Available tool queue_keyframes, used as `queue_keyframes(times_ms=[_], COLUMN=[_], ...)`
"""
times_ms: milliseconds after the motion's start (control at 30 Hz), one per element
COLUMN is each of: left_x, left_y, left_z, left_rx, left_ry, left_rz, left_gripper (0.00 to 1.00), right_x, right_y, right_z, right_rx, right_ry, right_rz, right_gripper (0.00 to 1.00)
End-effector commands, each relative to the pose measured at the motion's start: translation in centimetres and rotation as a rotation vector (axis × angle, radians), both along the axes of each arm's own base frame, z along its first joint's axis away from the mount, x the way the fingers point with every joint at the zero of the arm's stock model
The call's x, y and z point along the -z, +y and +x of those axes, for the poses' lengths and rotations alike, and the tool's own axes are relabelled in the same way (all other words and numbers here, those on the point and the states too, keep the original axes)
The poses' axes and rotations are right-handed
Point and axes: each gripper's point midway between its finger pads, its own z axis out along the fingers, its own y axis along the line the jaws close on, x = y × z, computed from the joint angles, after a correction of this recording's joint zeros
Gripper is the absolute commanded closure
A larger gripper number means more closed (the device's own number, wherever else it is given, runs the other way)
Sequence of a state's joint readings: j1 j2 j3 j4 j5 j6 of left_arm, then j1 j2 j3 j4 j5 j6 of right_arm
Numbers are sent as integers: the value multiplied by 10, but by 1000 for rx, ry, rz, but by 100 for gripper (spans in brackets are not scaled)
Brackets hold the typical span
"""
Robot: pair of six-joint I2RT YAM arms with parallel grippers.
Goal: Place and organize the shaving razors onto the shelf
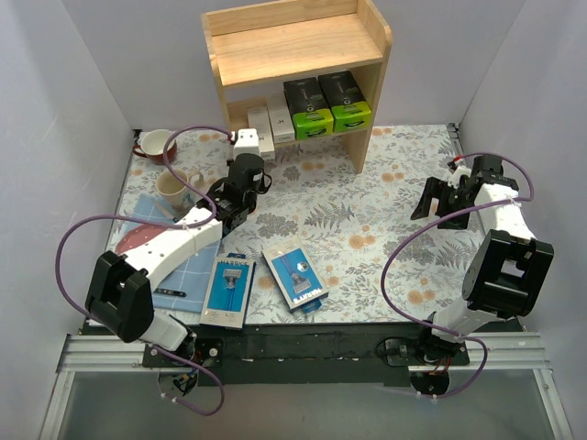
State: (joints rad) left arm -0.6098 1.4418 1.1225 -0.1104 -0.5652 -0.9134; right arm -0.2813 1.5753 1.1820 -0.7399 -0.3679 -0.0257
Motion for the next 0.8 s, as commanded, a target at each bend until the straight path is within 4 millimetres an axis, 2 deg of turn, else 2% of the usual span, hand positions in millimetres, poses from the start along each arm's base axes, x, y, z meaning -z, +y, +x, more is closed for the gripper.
queue_keyframes(times_ms=[0,100,167,200,300,767], left_x=[-21,-16,-22,-15,-21,-10], left_y=[-5,-7,-9,-11,-12,-1], left_z=[21,31,40,45,55,98], left_rx=[-28,-49,-64,-68,-91,-165], left_ry=[-79,-80,-114,-104,-118,-123], left_rz=[-18,0,-12,-4,-10,48], left_gripper=[100,100,100,100,100,100], right_x=[-5,-3,-3,-2,2,8], right_y=[-1,-2,-2,-2,-1,-2], right_z=[7,9,12,12,13,28], right_rx=[-9,-4,-4,-4,-4,4], right_ry=[-28,-23,-24,-23,-20,-26], right_rz=[-8,-2,2,2,10,30], right_gripper=[5,5,5,5,5,5])
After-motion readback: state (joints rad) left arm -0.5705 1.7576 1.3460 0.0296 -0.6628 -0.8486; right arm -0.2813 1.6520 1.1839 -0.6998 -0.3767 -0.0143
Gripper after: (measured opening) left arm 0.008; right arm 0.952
